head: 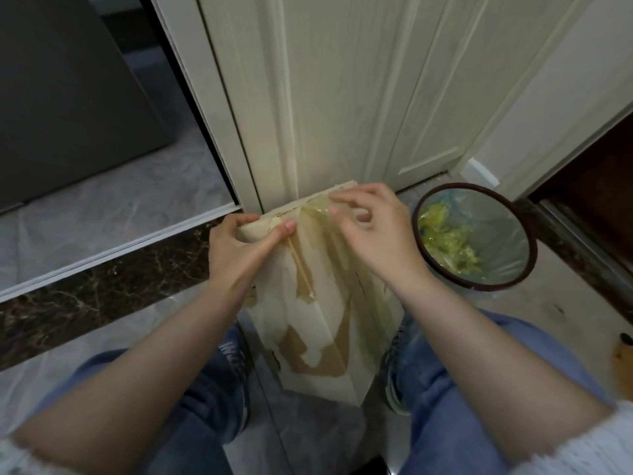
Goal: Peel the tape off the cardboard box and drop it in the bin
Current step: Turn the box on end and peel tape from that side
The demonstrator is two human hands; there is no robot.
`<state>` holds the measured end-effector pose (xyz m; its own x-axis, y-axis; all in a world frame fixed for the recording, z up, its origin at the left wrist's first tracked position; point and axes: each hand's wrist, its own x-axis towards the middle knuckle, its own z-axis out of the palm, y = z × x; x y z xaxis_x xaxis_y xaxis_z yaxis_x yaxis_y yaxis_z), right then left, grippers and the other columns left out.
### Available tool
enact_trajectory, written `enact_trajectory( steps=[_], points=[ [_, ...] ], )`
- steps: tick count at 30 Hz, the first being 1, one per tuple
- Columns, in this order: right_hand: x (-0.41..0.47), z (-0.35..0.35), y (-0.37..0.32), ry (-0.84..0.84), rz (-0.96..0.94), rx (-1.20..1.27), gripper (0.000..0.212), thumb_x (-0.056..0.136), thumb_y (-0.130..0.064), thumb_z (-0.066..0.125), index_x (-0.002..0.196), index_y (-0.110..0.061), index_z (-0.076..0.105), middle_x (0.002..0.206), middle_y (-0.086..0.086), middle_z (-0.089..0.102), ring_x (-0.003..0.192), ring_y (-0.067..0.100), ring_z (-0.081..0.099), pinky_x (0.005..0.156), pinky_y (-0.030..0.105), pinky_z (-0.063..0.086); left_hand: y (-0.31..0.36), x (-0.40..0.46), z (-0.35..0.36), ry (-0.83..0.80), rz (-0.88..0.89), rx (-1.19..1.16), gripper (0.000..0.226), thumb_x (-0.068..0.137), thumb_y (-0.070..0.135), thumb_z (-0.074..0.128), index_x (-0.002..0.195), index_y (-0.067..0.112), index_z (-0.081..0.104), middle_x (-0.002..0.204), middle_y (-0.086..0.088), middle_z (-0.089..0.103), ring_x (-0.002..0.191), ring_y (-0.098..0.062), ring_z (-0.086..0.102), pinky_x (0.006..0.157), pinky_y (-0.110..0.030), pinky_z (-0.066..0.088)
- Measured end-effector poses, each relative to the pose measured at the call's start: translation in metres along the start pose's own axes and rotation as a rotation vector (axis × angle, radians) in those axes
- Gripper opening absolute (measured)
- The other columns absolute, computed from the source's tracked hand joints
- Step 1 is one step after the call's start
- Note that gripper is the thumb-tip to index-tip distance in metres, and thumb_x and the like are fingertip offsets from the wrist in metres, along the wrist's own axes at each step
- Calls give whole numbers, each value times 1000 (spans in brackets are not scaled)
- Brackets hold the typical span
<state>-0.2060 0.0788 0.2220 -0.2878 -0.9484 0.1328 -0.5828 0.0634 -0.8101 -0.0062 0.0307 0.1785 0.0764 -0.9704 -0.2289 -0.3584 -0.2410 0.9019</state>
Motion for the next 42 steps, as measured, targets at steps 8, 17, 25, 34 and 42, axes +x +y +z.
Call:
enact_trajectory(
  steps=[8,17,25,34,42],
  points=[
    [2,4,3,-87,450,461,19,85,-30,78,82,-12,77,84,10,75,89,29,72,88,50,58,2,-1,-2,-2,-1,39,102,24,98,71,109,40,64,129,4,56,117,-17,57,102,-45,52],
    [1,7,2,-83,445,431,47,78,-14,84,108,-30,51,109,-2,63,72,15,75,81,41,62,7,-5,3,-33,2,57,93,26,97,70,102,44,62,128,5,55,118,-18,55,103,-45,52],
    [-6,12,5,-48,72,91,25,85,-24,77,110,-25,74,99,-16,65,85,-3,62,74,11,51,8,-7,2,-26,13,59,93,27,97,71,103,44,62,129,5,54,122,-20,53,104,-45,50],
    [-6,17,8,22,23,108,15,86,-21,77,101,-23,76,103,-13,63,92,-1,63,79,14,52,12,-15,1,-20,9,74,86,33,92,73,104,45,60,131,7,48,127,-21,49,106,-47,48],
    [-8,22,10,-7,12,16,3,92,-16,68,89,-17,66,103,-6,64,99,7,62,90,35,56,9,-20,5,-21,-27,117,76,37,88,73,99,48,58,132,8,45,129,-22,46,109,-50,44]
  ],
)
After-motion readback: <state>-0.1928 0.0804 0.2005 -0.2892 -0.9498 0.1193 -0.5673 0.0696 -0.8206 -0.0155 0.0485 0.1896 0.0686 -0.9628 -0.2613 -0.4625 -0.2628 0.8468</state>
